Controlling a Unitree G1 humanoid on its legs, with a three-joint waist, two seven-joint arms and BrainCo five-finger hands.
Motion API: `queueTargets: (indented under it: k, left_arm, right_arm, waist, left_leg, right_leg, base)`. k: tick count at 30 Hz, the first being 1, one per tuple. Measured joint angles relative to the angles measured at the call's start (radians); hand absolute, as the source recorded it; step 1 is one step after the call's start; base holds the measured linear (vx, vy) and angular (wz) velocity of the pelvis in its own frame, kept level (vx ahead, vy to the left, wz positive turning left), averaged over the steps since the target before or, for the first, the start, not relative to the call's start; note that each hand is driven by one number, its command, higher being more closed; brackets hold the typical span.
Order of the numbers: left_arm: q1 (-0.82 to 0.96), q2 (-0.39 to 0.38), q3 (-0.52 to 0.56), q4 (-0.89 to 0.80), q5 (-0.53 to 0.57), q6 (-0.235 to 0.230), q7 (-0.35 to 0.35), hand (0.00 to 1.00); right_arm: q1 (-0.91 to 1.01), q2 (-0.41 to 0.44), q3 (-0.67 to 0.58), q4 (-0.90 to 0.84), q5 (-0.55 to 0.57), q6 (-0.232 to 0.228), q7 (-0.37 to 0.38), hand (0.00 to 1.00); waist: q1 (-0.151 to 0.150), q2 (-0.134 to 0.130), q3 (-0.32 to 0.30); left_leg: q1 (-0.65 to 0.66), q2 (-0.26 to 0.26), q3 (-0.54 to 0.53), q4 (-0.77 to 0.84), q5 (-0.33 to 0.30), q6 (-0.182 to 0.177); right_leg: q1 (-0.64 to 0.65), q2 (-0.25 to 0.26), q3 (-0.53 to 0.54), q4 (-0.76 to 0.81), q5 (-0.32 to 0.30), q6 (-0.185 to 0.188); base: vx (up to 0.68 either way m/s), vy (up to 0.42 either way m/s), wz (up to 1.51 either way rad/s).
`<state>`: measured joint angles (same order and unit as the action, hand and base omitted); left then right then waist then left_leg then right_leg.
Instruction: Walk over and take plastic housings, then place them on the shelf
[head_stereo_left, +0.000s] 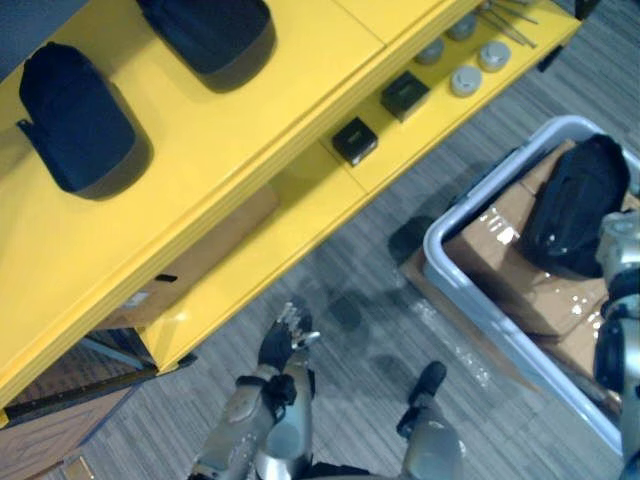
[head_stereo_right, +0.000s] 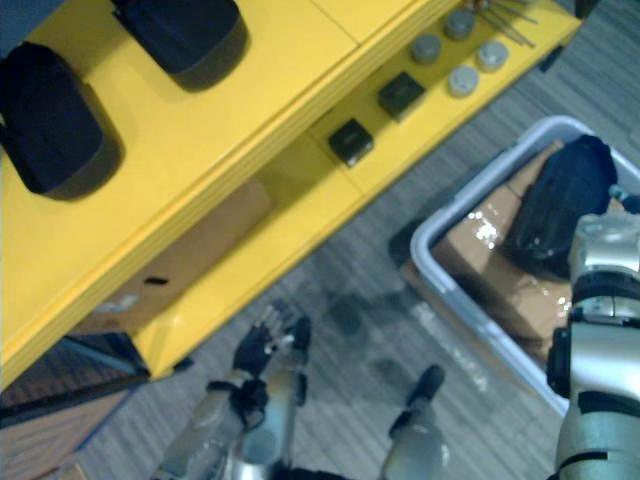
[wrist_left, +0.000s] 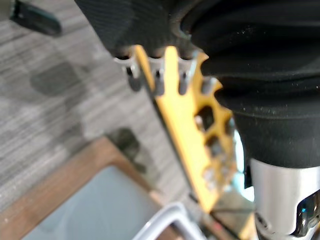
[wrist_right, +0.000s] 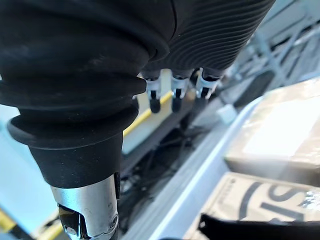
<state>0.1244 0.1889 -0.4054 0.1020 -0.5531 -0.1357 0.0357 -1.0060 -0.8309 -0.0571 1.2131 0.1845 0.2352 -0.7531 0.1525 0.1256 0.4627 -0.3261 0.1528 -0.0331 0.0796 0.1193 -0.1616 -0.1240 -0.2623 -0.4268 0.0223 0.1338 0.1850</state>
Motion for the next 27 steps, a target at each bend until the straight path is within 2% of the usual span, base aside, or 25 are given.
queueTargets:
  k: [5, 8, 10, 12, 14, 19, 20, 24, 25, 27]
  left_arm:
    - [0.001, -0.002, -0.033, 0.001, -0.028, -0.002, 0.009, 0.00]
    - [0.001, -0.006, -0.048, 0.013, -0.038, -0.009, 0.017, 0.00]
    - [0.000, -0.016, -0.051, 0.040, -0.039, -0.011, 0.022, 0.00]
    - [0.002, -0.039, -0.058, 0.045, -0.040, -0.012, 0.025, 0.00]
    - [0.001, -0.042, -0.072, 0.044, -0.040, -0.016, 0.029, 0.00]
    - [0.000, -0.052, -0.098, 0.043, -0.078, -0.016, 0.037, 0.00]
    - [-0.002, -0.055, -0.099, 0.043, -0.078, -0.016, 0.041, 0.00]
    - [-0.015, -0.057, -0.098, 0.045, -0.079, -0.017, 0.058, 0.00]
    - [-0.024, -0.057, -0.098, 0.053, -0.079, -0.018, 0.060, 0.00]
    - [-0.030, -0.056, -0.096, 0.073, -0.079, -0.019, 0.062, 0.00]
  right_arm:
    - [-0.022, -0.035, -0.001, 0.044, 0.020, 0.012, 0.098, 0.00]
    - [-0.036, -0.035, -0.001, 0.066, 0.020, 0.034, 0.132, 0.00]
    - [-0.042, -0.040, -0.001, 0.070, 0.019, 0.055, 0.145, 0.00]
    - [-0.057, -0.061, 0.000, 0.076, 0.018, 0.078, 0.169, 0.00]
    - [-0.078, -0.061, 0.001, 0.093, 0.017, 0.081, 0.199, 0.00]
    - [-0.083, -0.072, 0.025, 0.120, -0.017, 0.097, 0.289, 0.00]
    - [-0.087, -0.093, 0.030, 0.120, -0.034, 0.097, 0.303, 1.00]
    - [-0.086, -0.141, 0.039, 0.135, -0.091, 0.123, 0.373, 1.00]
    - [-0.077, -0.160, 0.040, 0.149, -0.125, 0.132, 0.397, 1.00]
    - [-0.064, -0.177, 0.040, 0.158, -0.177, 0.136, 0.430, 1.00]
  waist:
    - [-0.002, 0.025, 0.015]
    - [0.003, 0.033, 0.019]
    - [0.001, 0.044, 0.024]
    - [0.003, 0.067, 0.033]
    - [0.004, 0.076, 0.033]
    - [0.028, 0.087, 0.034]
    - [0.029, 0.087, 0.034]
    - [0.043, 0.090, 0.032]
    - [0.058, 0.090, 0.032]
    - [0.066, 0.091, 0.031]
  left_leg:
    - [-0.014, 0.001, 0.000, 0.000, 0.001, 0.000]
    - [-0.024, 0.001, 0.013, -0.003, 0.003, 0.002]
    - [-0.025, -0.002, 0.014, -0.004, 0.003, 0.002]
    - [-0.031, -0.007, 0.014, -0.008, 0.005, 0.004]
    - [-0.047, -0.009, 0.015, -0.016, 0.010, 0.005]
    - [-0.080, -0.016, 0.011, -0.013, 0.015, 0.007]
    - [-0.095, -0.024, 0.003, -0.006, 0.014, 0.008]
    - [-0.131, -0.035, -0.037, 0.005, 0.014, 0.008]
    - [-0.133, -0.035, -0.040, 0.005, 0.013, 0.007]
    - [-0.136, -0.040, -0.051, 0.002, 0.009, 0.003]
  right_leg:
    - [-0.025, -0.002, 0.003, 0.017, -0.007, -0.004]
    - [-0.050, -0.006, 0.017, 0.023, -0.007, -0.004]
    - [-0.050, -0.009, 0.017, 0.023, -0.007, -0.004]
    - [-0.057, -0.015, 0.015, 0.025, -0.009, -0.002]
    - [-0.081, -0.018, 0.016, 0.031, -0.009, -0.002]
    - [-0.119, -0.027, 0.016, 0.043, -0.009, -0.002]
    - [-0.127, -0.032, 0.013, 0.045, -0.009, -0.002]
    - [-0.143, -0.040, -0.015, 0.057, -0.012, -0.003]
    - [-0.146, -0.041, -0.019, 0.061, -0.016, -0.003]
    - [-0.148, -0.047, -0.034, 0.073, -0.032, -0.010]
  base:
    - [-0.01, -0.002, -0.02]
    - [-0.01, -0.005, -0.08]
    - [0.00, -0.002, -0.03]
    - [0.00, 0.000, 0.00]
    - [0.00, 0.000, 0.00]
    - [0.00, -0.002, 0.02]
    - [-0.01, 0.002, 0.13]
    - [-0.04, 0.001, 0.19]
    - [-0.07, -0.007, 0.14]
    - [-0.06, -0.006, 0.16]
